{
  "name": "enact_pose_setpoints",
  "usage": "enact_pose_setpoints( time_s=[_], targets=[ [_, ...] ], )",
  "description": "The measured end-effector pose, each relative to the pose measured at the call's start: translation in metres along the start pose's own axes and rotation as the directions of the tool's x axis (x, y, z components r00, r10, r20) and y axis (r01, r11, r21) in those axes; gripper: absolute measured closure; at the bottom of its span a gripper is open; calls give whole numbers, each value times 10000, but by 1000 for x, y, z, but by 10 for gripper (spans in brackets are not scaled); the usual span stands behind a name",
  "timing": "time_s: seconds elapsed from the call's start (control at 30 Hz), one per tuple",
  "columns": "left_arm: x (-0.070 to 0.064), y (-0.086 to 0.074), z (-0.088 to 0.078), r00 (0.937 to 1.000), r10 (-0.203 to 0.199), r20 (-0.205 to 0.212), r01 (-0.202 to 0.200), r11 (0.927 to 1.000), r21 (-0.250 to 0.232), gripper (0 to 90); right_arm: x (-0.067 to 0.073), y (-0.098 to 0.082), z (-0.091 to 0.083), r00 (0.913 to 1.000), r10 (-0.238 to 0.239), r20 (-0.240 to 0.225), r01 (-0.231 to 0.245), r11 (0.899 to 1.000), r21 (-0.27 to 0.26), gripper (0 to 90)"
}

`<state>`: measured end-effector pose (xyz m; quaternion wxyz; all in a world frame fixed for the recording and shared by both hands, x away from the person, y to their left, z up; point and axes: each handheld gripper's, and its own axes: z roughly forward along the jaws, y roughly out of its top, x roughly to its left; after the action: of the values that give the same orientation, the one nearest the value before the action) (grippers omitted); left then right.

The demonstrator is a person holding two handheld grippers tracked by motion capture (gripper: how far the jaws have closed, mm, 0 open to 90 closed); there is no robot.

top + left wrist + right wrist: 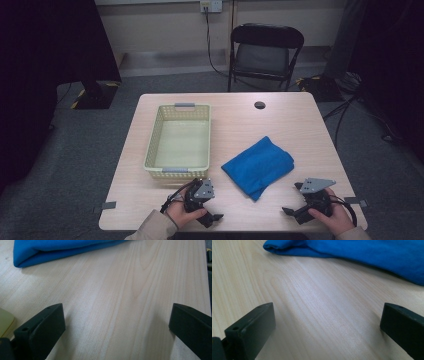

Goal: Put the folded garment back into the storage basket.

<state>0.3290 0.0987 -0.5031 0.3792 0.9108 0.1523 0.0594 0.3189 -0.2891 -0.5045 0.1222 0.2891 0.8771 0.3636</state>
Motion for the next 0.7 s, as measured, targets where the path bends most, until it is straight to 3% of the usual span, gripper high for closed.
enact_pose_setpoints(
  time_s=[0.4,0.7],
  targets=[
    [0,0,0,10000,-84,6,84,10000,-36,0,0,0,0,10000,7,0,-7,10000,6,0],
    [-3,6,1,9999,-66,91,64,9996,270,16,0,0,0,10000,10,0,-10,10000,12,0]
  ],
)
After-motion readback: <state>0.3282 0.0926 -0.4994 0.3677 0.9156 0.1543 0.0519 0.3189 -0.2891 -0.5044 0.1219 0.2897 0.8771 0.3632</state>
